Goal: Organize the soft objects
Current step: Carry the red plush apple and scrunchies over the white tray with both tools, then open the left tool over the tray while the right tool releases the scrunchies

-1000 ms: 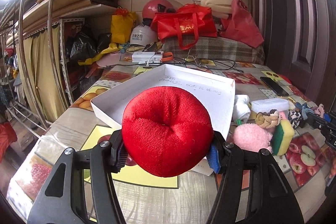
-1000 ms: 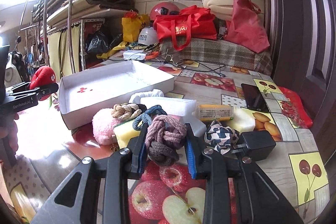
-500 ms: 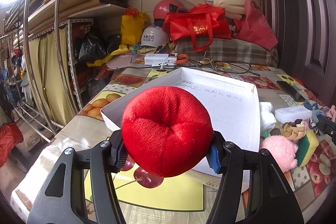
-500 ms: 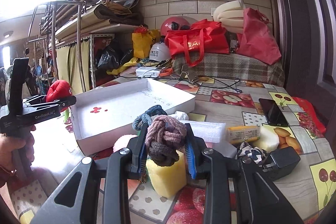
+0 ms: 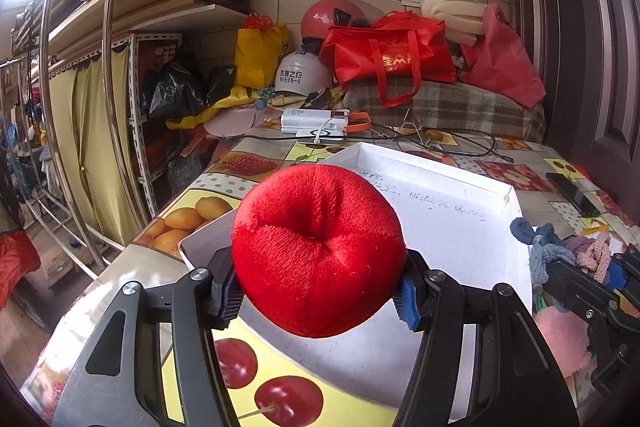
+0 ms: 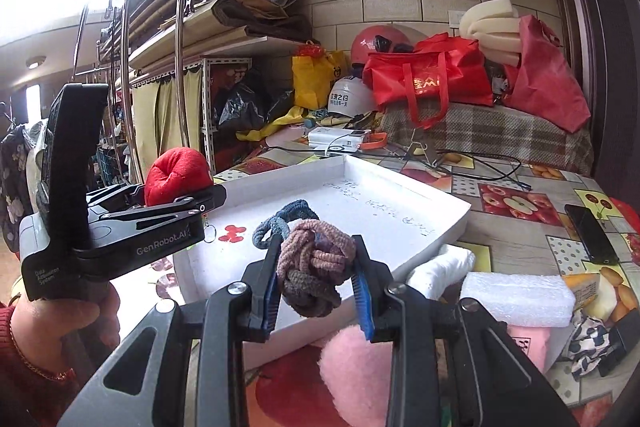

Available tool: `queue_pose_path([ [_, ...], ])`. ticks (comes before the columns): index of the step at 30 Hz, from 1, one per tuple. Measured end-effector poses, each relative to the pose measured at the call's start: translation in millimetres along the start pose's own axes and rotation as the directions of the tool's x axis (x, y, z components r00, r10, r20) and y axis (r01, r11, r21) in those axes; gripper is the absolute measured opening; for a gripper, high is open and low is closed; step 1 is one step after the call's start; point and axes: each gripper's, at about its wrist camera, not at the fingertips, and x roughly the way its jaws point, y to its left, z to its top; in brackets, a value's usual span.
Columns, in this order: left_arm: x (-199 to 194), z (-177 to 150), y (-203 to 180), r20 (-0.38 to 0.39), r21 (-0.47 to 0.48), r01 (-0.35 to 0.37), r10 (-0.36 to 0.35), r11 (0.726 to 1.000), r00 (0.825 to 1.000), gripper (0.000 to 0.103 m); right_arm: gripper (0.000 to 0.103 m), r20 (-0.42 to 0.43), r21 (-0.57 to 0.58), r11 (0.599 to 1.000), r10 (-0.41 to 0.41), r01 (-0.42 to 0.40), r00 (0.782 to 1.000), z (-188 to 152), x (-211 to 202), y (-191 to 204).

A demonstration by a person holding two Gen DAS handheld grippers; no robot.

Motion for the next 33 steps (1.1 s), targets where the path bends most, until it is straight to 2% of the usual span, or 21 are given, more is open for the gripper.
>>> queue_pose_path([
  [12, 35.5, 13.1, -2.5, -0.061, 0.032, 0.010, -0.008, 0.999, 0.998, 0.061, 0.031, -0.092, 0.065, 0.997, -0.035, 0.042, 0.995, 17.6, 57.7, -1.6],
  [20, 35.1, 13.5, 2.4, -0.061, 0.002, -0.009, 0.009, 1.000, 0.998, 0.063, 0.033, -0.114, 0.056, 0.997, -0.048, 0.055, 0.992, 20.3, 65.2, 3.4],
  [23, 33.2, 13.9, 4.1, -0.049, -0.012, -0.037, 0.036, 0.999, 0.998, 0.068, 0.034, -0.114, 0.053, 0.997, -0.055, 0.061, 0.992, 21.3, 65.7, 4.2],
  [24, 32.2, 13.9, 6.3, -0.044, -0.023, -0.052, 0.051, 0.998, 0.998, 0.073, 0.039, -0.115, 0.052, 0.997, -0.054, 0.061, 0.992, 21.9, 66.5, 4.1],
  [25, 30.5, 13.6, 9.0, -0.036, -0.038, -0.070, 0.069, 0.997, 0.997, 0.078, 0.055, -0.117, 0.049, 0.997, -0.050, 0.056, 0.992, 22.5, 67.4, 4.2],
  [27, 26.6, 12.6, 17.7, -0.020, -0.089, -0.113, 0.112, 0.990, 0.994, 0.102, 0.083, -0.110, 0.054, 0.996, -0.058, 0.064, 0.992, 22.8, 66.3, 3.0],
  [28, 26.0, 11.7, 23.4, -0.018, -0.117, -0.118, 0.117, 0.986, 0.993, 0.103, 0.096, -0.105, 0.061, 0.996, -0.057, 0.064, 0.993, 22.7, 65.5, 1.8],
  [29, 25.6, 11.1, 28.2, -0.019, -0.140, -0.119, 0.117, 0.983, 0.993, 0.103, 0.103, -0.102, 0.064, 0.996, -0.054, 0.061, 0.993, 22.7, 64.9, 1.1],
  [33, 26.1, 9.8, 38.6, -0.030, -0.191, -0.128, 0.125, 0.973, 0.992, 0.103, 0.103, -0.076, 0.029, 0.997, -0.073, 0.075, 0.994, 22.2, 60.9, 7.8],
])
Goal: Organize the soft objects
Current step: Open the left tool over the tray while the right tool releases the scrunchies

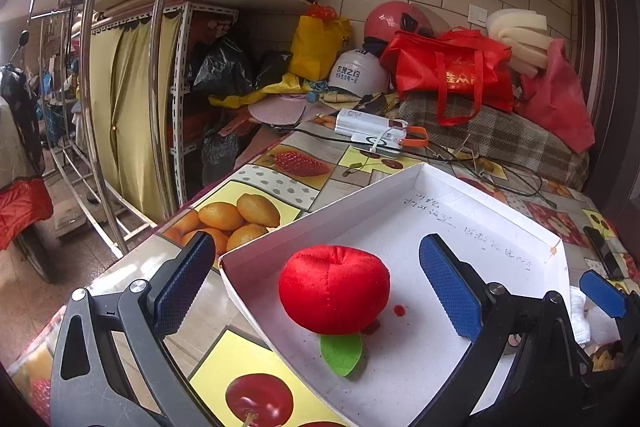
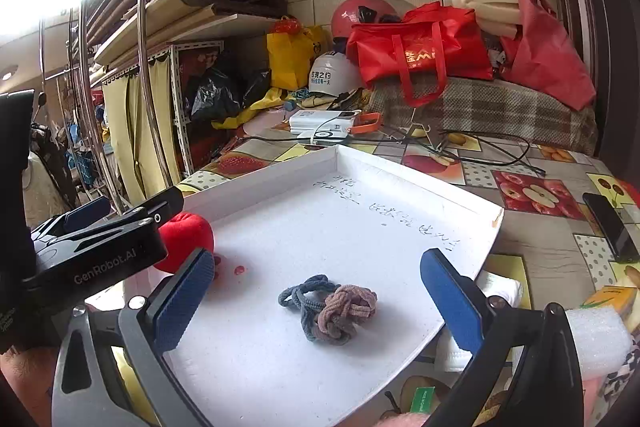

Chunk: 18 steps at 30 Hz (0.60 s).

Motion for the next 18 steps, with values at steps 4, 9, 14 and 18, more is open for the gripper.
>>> queue_pose_path([
  [4, -0.9, -0.1, 1.9, 0.002, -0.017, -0.003, 0.003, 1.000, 1.000, 0.103, 0.103, 0.029, -0.025, 1.000, -0.011, 0.011, 1.000, 0.3, -4.0, 4.0],
  [9, -4.1, -0.6, 6.3, 0.016, -0.035, -0.009, 0.010, 0.999, 1.000, 0.103, 0.103, 0.073, -0.012, 1.000, -0.017, 0.018, 0.997, 0.2, -11.0, 1.0],
  [14, -6.9, -1.2, 8.0, 0.022, -0.042, -0.010, 0.011, 0.999, 1.000, 0.103, 0.103, 0.123, -0.032, 0.999, -0.003, 0.007, 0.992, -5.0, -25.9, 4.9],
  [18, -14.7, -4.2, 11.8, 0.027, -0.053, 0.008, -0.006, 0.999, 1.000, 0.103, 0.103, 0.144, -0.054, 0.999, 0.016, -0.009, 0.989, -11.7, -42.8, 6.0],
])
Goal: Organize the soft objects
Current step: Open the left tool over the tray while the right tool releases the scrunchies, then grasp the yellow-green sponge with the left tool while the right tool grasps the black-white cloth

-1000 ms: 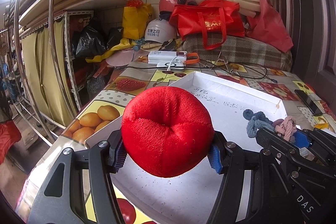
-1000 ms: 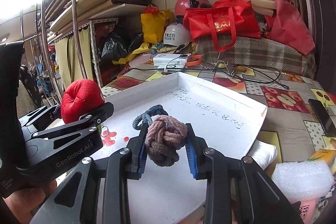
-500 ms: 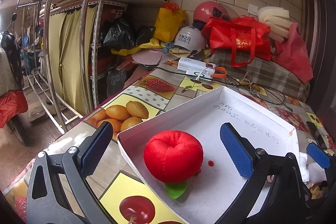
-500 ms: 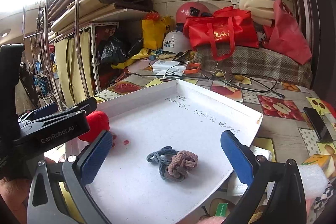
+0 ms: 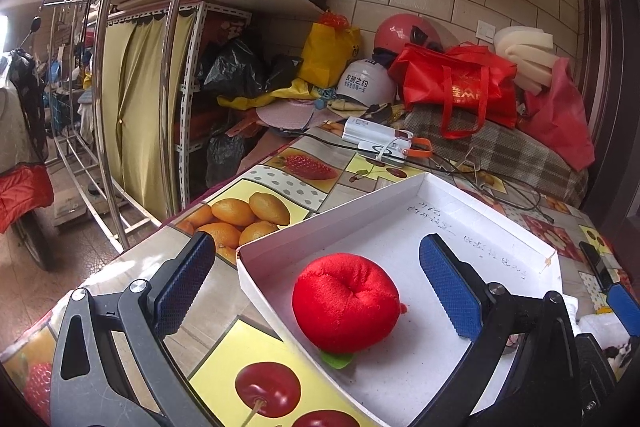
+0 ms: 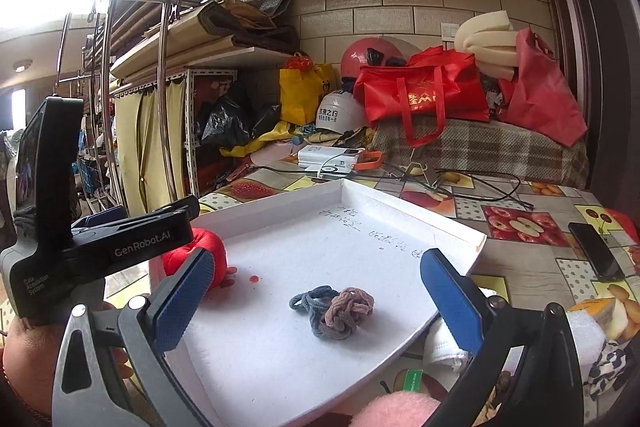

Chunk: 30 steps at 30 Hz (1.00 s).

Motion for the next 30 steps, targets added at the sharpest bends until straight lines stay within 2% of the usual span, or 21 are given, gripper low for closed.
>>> queue_pose_path([
  [4, -11.7, -5.4, 1.1, 0.000, -0.006, 0.031, -0.031, 0.999, 1.000, 0.103, 0.103, -0.016, -0.045, 0.999, 0.021, -0.022, 1.000, -6.9, -17.4, -1.1],
  [9, -31.0, -14.0, -17.4, 0.025, 0.066, 0.083, -0.085, 0.994, 0.996, 0.103, 0.103, -0.018, -0.024, 0.999, -0.031, 0.030, 0.999, -15.9, -44.9, -27.2],
  [12, -43.6, -23.2, -37.1, 0.009, 0.122, 0.157, -0.159, 0.980, 0.987, 0.103, 0.103, -0.034, 0.032, 0.997, -0.069, 0.070, 0.997, -22.6, -63.3, -58.3],
  [14, -53.3, -30.2, -53.9, -0.014, 0.161, 0.232, -0.232, 0.959, 0.973, 0.103, 0.103, -0.046, 0.065, 0.992, -0.101, 0.104, 0.994, -28.0, -76.5, -83.5],
  [16, -64.5, -38.6, -74.2, -0.047, 0.214, 0.323, -0.321, 0.922, 0.946, 0.103, 0.103, -0.077, 0.092, 0.987, -0.127, 0.133, 0.989, -33.5, -87.5, -110.1],
  [18, -77.0, -48.0, -95.6, -0.091, 0.271, 0.422, -0.413, 0.865, 0.906, 0.103, 0.103, -0.116, 0.107, 0.981, -0.150, 0.162, 0.982, -39.9, -98.7, -135.2],
  [20, -89.2, -57.8, -115.5, -0.156, 0.315, 0.528, -0.506, 0.789, 0.848, 0.103, 0.103, -0.158, 0.113, 0.978, -0.154, 0.173, 0.975, -44.8, -107.5, -157.2],
  [23, -97.4, -70.2, -143.1, -0.288, 0.324, 0.670, -0.606, 0.667, 0.742, 0.103, 0.103, -0.240, 0.117, 0.985, -0.094, 0.125, 0.966, -52.4, -108.7, -181.5],
  [25, -99.3, -77.4, -159.1, -0.354, 0.327, 0.721, -0.628, 0.612, 0.693, 0.103, 0.103, -0.293, 0.134, 0.988, -0.032, 0.074, 0.956, -57.7, -103.1, -192.0],
  [27, -101.4, -83.7, -170.4, -0.393, 0.335, 0.743, -0.631, 0.579, 0.669, 0.103, 0.103, -0.314, 0.157, 0.988, 0.056, -0.006, 0.948, -61.4, -97.9, -196.8],
  [28, -101.4, -85.7, -174.8, -0.408, 0.336, 0.747, -0.627, 0.573, 0.664, 0.103, 0.103, -0.323, 0.170, 0.985, 0.089, -0.035, 0.942, -63.4, -95.4, -198.2],
  [30, -99.5, -88.6, -181.0, -0.434, 0.333, 0.754, -0.617, 0.566, 0.656, 0.103, 0.103, -0.345, 0.188, 0.981, 0.104, -0.040, 0.933, -64.6, -87.6, -202.9],
])
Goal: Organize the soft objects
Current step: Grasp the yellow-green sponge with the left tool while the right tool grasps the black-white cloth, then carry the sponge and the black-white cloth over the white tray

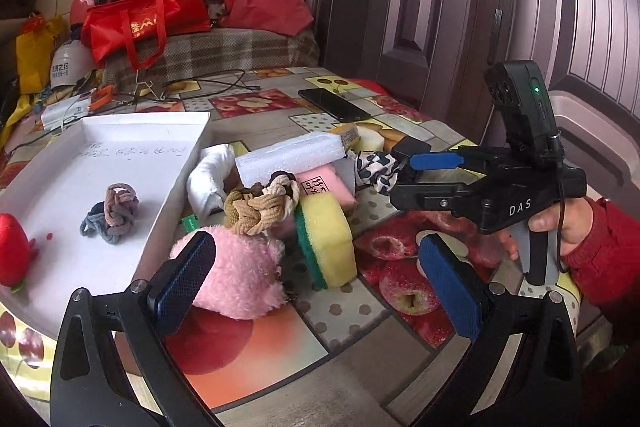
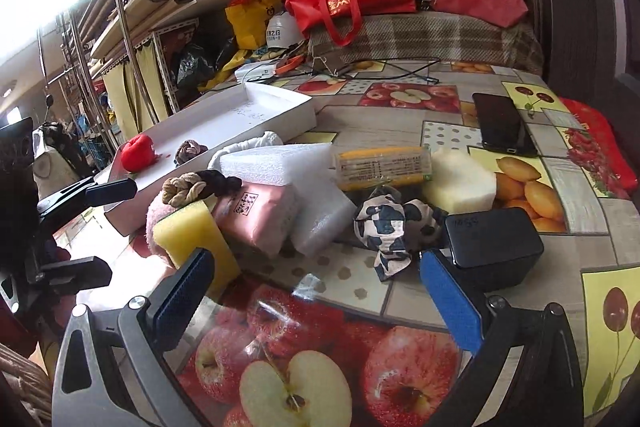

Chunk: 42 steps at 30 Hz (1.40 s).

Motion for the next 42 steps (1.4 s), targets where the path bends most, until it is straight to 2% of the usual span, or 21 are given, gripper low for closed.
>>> queue_pose_path([
  [3, 6.5, -1.7, -0.2, -0.035, -0.010, 0.010, -0.010, 1.000, 0.999, 0.103, 0.102, -0.021, 0.033, 0.999, -0.019, 0.020, 1.000, 4.1, 6.6, -12.6],
  [7, 12.5, -2.5, 1.7, -0.059, -0.027, 0.010, -0.012, 1.000, 0.998, 0.102, 0.102, -0.021, 0.070, 0.992, -0.108, 0.109, 0.994, 10.9, 8.3, -34.6],
  [10, 16.3, -0.9, -2.3, -0.063, -0.017, 0.003, -0.004, 1.000, 0.998, 0.098, 0.102, -0.016, 0.114, 0.985, -0.132, 0.133, 0.991, 14.0, 6.8, -51.4],
  [11, 17.8, -0.4, -5.1, -0.065, -0.008, 0.002, -0.003, 1.000, 0.998, 0.097, 0.102, -0.014, 0.113, 0.987, -0.117, 0.118, 0.993, 14.1, 6.4, -51.7],
  [16, 32.0, 3.6, -17.1, -0.101, 0.036, -0.005, 0.009, 0.999, 0.995, 0.091, 0.102, -0.020, -0.026, 0.994, -0.104, 0.104, 0.994, 16.3, 12.5, -24.3],
  [18, 40.1, 5.1, -21.0, -0.122, 0.044, -0.017, 0.022, 0.999, 0.992, 0.081, 0.100, -0.048, -0.028, 0.993, -0.118, 0.117, 0.992, 20.7, 23.3, -24.5],
  [20, 48.5, 5.9, -24.0, -0.148, 0.049, -0.034, 0.041, 0.998, 0.988, 0.077, 0.088, -0.075, -0.010, 0.994, -0.113, 0.113, 0.991, 24.3, 33.0, -27.9],
  [21, 52.1, 6.2, -25.2, -0.159, 0.052, -0.043, 0.051, 0.998, 0.986, 0.077, 0.078, -0.089, -0.001, 0.994, -0.113, 0.113, 0.990, 25.6, 37.6, -29.4],
  [24, 58.1, 5.7, -28.1, -0.175, 0.062, -0.062, 0.072, 0.996, 0.982, 0.077, 0.074, -0.116, 0.011, 0.992, -0.124, 0.126, 0.985, 27.1, 45.3, -31.7],
  [25, 58.6, 5.3, -29.1, -0.178, 0.068, -0.064, 0.075, 0.996, 0.981, 0.075, 0.067, -0.114, 0.011, 0.993, -0.116, 0.118, 0.987, 26.7, 44.8, -31.6],
  [26, 58.3, 5.0, -29.5, -0.177, 0.070, -0.066, 0.077, 0.995, 0.981, 0.061, 0.059, -0.105, 0.011, 0.993, -0.112, 0.114, 0.988, 26.2, 42.4, -31.1],
  [27, 58.6, 5.4, -28.6, -0.177, 0.068, -0.069, 0.081, 0.995, 0.981, 0.038, 0.046, -0.099, 0.013, 0.993, -0.116, 0.118, 0.988, 25.3, 40.1, -30.9],
  [29, 57.4, 4.8, -25.1, -0.178, 0.053, -0.064, 0.072, 0.997, 0.981, 0.039, 0.041, -0.091, 0.020, 0.994, -0.106, 0.109, 0.990, 21.5, 33.9, -29.2],
  [33, 43.3, 6.0, -23.8, -0.108, 0.042, -0.072, 0.076, 0.997, 0.991, 0.038, 0.038, 0.013, 0.018, 0.992, -0.121, 0.121, 0.993, 14.8, 6.6, -20.4],
  [35, 30.6, 6.0, -25.3, -0.043, 0.045, -0.097, 0.099, 0.994, 0.994, 0.038, 0.038, 0.103, 0.007, 0.987, -0.159, 0.159, 0.982, 11.2, -11.6, -11.8],
  [37, 15.7, 5.5, -26.6, 0.035, 0.043, -0.139, 0.137, 0.989, 0.990, 0.038, 0.038, 0.204, -0.011, 0.978, -0.201, 0.207, 0.958, 6.9, -29.1, -2.1],
  [39, 1.6, 3.3, -27.8, 0.108, 0.034, -0.181, 0.176, 0.983, 0.978, 0.039, 0.038, 0.303, -0.027, 0.966, -0.237, 0.257, 0.923, 1.9, -44.6, 8.8],
  [40, -4.5, 2.4, -27.9, 0.138, 0.028, -0.197, 0.192, 0.980, 0.972, 0.039, 0.038, 0.341, -0.027, 0.962, -0.246, 0.272, 0.907, -0.2, -50.5, 13.0],
  [42, -11.1, 1.8, -25.6, 0.172, 0.012, -0.225, 0.220, 0.974, 0.960, 0.039, 0.038, 0.374, -0.015, 0.961, -0.251, 0.276, 0.893, -2.2, -56.4, 17.6],
])
